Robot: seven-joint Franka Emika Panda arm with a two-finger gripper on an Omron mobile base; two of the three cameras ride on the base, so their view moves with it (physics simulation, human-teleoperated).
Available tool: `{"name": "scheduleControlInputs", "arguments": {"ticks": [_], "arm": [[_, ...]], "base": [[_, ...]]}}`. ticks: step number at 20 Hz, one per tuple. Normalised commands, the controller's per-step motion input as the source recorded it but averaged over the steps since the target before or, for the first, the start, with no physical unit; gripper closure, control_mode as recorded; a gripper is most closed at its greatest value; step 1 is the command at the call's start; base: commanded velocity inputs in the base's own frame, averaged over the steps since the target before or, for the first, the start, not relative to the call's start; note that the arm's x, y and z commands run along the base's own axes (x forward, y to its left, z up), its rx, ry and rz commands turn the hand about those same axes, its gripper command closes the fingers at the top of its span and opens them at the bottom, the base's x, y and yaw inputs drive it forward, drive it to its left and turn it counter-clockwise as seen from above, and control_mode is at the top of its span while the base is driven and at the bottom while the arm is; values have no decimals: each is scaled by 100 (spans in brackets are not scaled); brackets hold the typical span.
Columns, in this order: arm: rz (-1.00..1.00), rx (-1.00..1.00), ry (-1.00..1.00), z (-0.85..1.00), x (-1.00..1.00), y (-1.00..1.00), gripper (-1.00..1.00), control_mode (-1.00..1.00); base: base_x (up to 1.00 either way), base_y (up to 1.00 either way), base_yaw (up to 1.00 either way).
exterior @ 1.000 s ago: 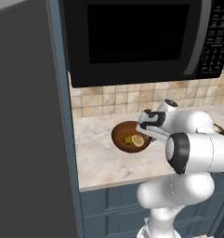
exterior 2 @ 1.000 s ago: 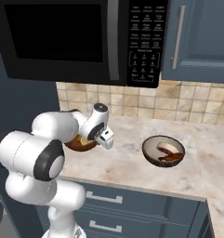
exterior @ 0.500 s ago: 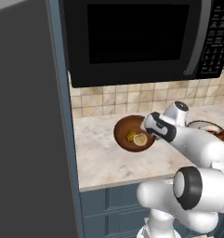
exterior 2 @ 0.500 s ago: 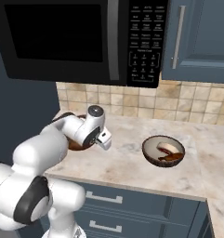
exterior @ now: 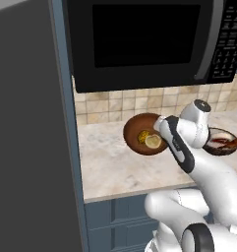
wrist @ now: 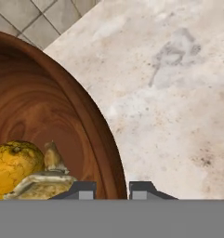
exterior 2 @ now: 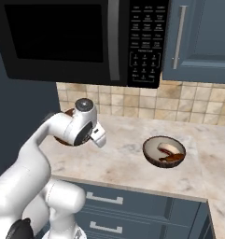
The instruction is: Place the bowl with the lemon and mushroom on the top shelf of the fridge. Place the bowl with the chicken drumstick and steak on the second highest shelf of the fridge.
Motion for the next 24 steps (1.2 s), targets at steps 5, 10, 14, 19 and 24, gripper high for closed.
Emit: {"name": "scheduleControlInputs", "arguments": {"ticks": [5, 10, 14, 19, 24], "arm": [[-11, 4, 0, 90, -37, 0, 100, -100], [-13, 11, 0, 79, -52, 0, 100, -100], [-14, 15, 0, 65, -63, 0, 100, -100], [-12, 13, 0, 53, -84, 0, 100, -100], [-7, 7, 3, 40, -80, 0, 100, -100]], "base": [[0, 0, 0], [0, 0, 0], [0, 0, 0], [0, 0, 0], [0, 0, 0]]}}
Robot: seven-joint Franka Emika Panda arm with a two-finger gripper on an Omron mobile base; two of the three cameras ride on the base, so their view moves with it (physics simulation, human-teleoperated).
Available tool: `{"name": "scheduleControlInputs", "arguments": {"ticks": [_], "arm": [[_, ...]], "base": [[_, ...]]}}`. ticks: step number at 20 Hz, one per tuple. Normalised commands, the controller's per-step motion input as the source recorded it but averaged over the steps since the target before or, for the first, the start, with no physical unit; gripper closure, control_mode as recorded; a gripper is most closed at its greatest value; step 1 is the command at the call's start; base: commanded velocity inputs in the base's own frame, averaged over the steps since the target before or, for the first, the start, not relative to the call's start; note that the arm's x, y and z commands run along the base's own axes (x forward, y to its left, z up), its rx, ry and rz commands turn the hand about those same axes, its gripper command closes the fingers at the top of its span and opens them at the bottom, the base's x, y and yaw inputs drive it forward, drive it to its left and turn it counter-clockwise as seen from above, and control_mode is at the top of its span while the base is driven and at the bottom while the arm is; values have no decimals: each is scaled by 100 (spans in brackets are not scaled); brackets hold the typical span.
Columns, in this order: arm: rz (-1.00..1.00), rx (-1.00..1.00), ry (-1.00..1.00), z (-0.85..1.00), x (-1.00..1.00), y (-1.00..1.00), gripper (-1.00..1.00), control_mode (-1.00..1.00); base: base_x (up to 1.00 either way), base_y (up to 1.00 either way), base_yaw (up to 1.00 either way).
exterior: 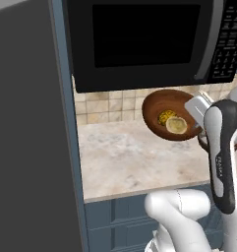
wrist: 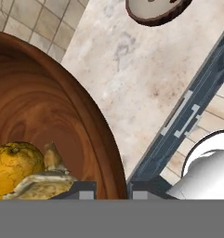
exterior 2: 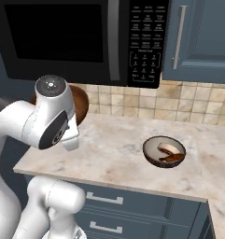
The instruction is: Place the bowl with the lemon and mushroom on the top shelf of the fridge. Place the bowl with the chicken drumstick and steak on the second highest shelf of the fridge.
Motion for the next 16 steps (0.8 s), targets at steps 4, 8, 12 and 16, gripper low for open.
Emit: {"name": "scheduleControlInputs", "arguments": {"ticks": [4, 8, 12, 16], "arm": [[-2, 0, 1, 8, -51, 6, 100, -100], [0, 0, -2, 0, -12, 3, 100, -100], [0, 0, 0, 0, 0, 0, 100, -100], [0, 0, 0, 0, -2, 0, 100, 100]], "base": [[0, 0, 0], [0, 0, 0], [0, 0, 0], [-18, 0, 7]]}}
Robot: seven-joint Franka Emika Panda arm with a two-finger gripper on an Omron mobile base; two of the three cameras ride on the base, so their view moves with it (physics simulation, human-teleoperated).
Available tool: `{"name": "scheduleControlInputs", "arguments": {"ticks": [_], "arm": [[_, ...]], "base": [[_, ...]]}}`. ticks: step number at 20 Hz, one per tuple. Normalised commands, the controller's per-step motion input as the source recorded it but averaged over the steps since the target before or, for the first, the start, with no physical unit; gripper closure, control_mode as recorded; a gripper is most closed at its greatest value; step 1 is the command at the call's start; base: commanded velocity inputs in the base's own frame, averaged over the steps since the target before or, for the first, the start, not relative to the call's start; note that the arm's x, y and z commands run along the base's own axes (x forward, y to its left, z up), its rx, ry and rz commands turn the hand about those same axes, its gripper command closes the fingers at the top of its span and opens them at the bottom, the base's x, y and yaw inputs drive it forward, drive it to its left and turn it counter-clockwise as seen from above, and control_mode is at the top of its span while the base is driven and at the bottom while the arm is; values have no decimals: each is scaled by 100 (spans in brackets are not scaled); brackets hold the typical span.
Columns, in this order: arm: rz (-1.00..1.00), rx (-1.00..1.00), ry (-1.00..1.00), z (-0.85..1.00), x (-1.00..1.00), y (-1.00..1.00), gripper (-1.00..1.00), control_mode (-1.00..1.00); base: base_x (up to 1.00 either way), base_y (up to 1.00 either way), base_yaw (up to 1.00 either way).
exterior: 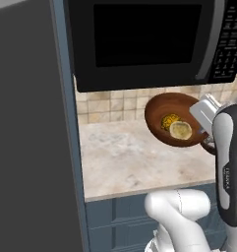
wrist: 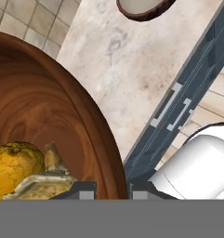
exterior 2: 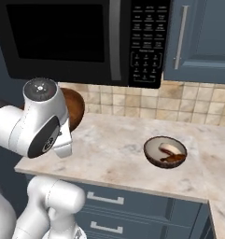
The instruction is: Place the bowl with the lemon and mushroom on the top shelf of the fridge. Place the bowl with the chicken drumstick and steak on the second highest shelf of the fridge.
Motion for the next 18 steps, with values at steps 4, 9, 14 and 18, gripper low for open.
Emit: {"name": "scheduleControlInputs", "arguments": {"ticks": [4, 9, 14, 18], "arm": [[0, 0, 0, 0, 0, 0, 100, 100], [0, 0, 0, 0, 0, 0, 100, 100], [0, 0, 0, 0, 0, 0, 100, 100], [0, 0, 0, 0, 0, 0, 100, 100]], "base": [[-68, -1, 21], [-98, -15, 17], [-100, -24, 12], [-100, -21, 14]]}}
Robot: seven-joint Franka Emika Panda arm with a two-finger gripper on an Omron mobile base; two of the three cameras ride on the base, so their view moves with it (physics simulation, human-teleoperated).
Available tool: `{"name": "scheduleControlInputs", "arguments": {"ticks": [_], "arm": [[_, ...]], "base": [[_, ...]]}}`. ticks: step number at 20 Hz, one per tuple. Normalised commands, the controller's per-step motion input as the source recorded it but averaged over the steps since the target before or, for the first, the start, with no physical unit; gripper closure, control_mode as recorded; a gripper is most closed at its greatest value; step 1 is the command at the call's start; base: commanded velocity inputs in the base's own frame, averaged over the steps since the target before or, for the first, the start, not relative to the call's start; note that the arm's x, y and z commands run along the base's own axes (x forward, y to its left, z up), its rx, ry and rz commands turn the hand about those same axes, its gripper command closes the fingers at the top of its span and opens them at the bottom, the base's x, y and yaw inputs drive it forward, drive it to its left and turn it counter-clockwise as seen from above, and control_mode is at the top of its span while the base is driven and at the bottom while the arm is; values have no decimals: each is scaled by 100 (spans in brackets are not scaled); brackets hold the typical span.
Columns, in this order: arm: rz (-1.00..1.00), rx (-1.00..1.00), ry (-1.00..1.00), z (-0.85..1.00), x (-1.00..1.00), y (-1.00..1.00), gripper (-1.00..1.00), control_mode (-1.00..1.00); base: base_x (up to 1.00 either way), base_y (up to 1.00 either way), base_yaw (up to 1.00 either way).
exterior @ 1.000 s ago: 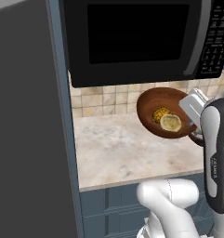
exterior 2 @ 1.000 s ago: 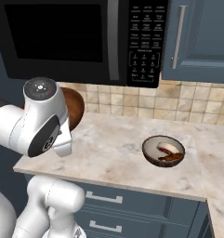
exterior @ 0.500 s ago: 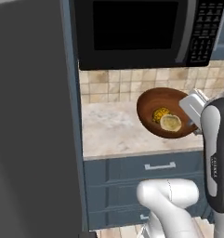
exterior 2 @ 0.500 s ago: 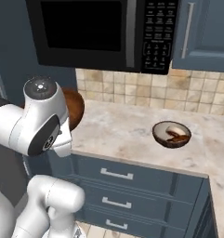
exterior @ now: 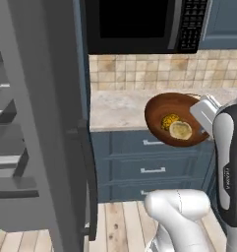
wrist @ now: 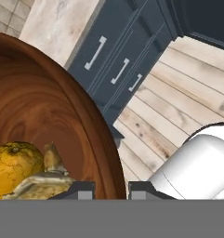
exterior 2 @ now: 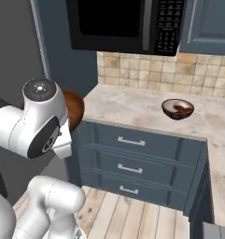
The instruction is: Place the bowl with the lemon and mushroom on the top shelf of the fridge. Place the bowl with the chicken drumstick and steak on the second highest shelf of the fridge.
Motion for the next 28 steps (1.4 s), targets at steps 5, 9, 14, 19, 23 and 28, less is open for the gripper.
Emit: {"name": "scheduleControlInputs", "arguments": {"ticks": [5, 9, 14, 19, 23, 28], "arm": [[0, 0, 0, 0, 0, 0, 100, 100], [0, 0, 0, 0, 0, 0, 100, 100], [0, 0, 0, 0, 0, 0, 100, 100], [0, 0, 0, 0, 0, 0, 100, 100], [0, 0, 0, 0, 0, 0, 100, 100], [0, 0, 0, 0, 0, 0, 100, 100]], "base": [[-100, -18, 26], [-100, -19, 37], [-100, -35, 43], [-100, -36, 44], [-79, 12, 67], [3, 67, 59]]}}
